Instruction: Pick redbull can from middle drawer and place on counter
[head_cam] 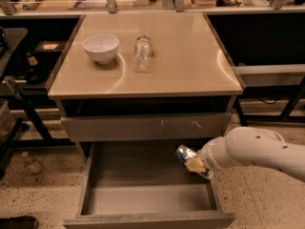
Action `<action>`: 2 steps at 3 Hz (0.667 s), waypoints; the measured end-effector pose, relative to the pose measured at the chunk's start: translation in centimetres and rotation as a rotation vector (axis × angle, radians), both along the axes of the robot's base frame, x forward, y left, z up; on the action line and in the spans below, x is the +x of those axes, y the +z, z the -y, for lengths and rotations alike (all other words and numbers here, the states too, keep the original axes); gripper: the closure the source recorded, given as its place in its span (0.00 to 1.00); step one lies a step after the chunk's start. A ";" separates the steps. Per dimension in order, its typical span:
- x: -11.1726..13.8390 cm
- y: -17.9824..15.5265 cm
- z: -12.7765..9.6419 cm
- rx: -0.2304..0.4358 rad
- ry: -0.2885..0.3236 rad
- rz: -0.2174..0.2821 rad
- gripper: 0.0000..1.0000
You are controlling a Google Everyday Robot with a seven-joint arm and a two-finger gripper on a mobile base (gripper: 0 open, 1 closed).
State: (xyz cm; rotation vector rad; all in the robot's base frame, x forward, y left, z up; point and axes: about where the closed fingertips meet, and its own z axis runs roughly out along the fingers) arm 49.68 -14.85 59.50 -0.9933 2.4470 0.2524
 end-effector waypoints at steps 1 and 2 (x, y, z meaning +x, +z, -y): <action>-1.7 5.3 1.5 0.014 0.000 0.068 1.00; -2.7 8.1 2.0 0.020 0.011 0.115 1.00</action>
Offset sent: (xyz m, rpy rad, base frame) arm -0.0396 -0.0284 0.1140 0.0287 -0.1683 0.0199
